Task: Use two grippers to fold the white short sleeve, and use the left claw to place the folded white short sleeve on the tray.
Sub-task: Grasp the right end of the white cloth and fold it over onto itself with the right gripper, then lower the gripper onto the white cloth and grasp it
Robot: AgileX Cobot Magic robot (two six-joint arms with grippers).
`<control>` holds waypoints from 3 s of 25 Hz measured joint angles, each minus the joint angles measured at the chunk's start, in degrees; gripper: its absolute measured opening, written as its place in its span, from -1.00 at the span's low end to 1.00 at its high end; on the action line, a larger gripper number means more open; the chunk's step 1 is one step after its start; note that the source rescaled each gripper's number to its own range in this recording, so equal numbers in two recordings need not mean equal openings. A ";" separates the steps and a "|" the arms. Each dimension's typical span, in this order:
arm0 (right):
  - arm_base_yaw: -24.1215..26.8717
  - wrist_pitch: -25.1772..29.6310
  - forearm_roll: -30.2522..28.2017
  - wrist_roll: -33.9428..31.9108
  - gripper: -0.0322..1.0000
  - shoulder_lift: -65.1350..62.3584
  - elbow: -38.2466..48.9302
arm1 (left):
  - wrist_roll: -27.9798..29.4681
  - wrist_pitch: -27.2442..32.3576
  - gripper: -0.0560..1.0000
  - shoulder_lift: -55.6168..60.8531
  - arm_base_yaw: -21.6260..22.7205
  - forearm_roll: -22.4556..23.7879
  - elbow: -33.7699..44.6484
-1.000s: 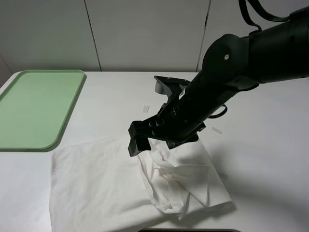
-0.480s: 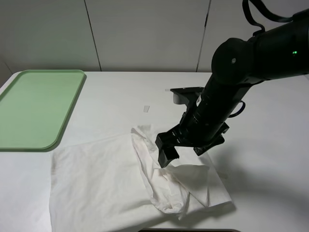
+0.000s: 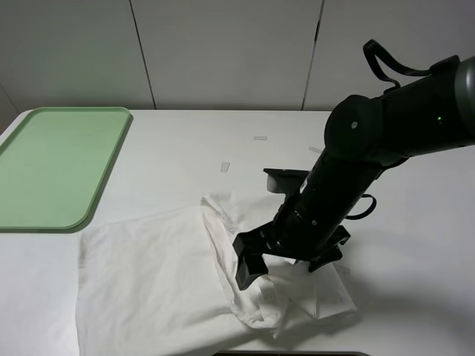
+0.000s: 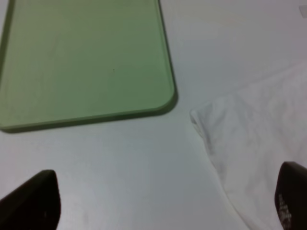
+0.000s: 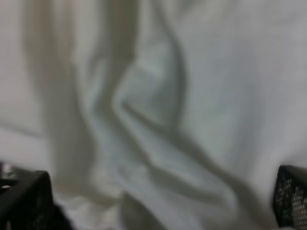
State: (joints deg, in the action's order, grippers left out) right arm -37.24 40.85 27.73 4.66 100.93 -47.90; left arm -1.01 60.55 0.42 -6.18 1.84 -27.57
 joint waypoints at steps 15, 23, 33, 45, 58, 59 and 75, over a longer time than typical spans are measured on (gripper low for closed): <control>-14.20 -2.90 13.72 3.16 0.99 0.00 -3.36 | 0.00 0.00 0.78 0.00 0.00 0.00 0.00; -10.52 -1.50 -0.23 0.91 0.99 -3.84 -3.81 | 0.00 0.05 0.78 0.00 0.00 0.00 0.00; 3.34 7.66 -17.58 -7.09 0.99 -23.97 -3.94 | 0.00 0.05 0.78 0.00 0.00 0.00 0.00; 25.96 14.45 -24.35 -7.31 0.99 -51.47 -3.65 | 0.00 0.05 0.78 0.00 0.00 0.00 0.00; 33.92 10.37 -23.67 -2.28 1.00 -80.66 1.98 | 0.00 0.05 0.78 0.00 0.00 0.00 0.00; 33.92 10.51 -24.19 -2.18 1.00 -82.50 1.98 | 0.00 0.05 0.78 0.00 0.00 0.00 0.00; 33.92 16.26 -28.81 -1.91 1.00 -101.28 13.90 | 0.00 0.05 0.78 0.00 0.00 0.00 0.00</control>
State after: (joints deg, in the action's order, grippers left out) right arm -3.31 57.11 -1.08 2.75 -0.35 -34.00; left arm -1.01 60.60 0.42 -6.18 1.84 -27.57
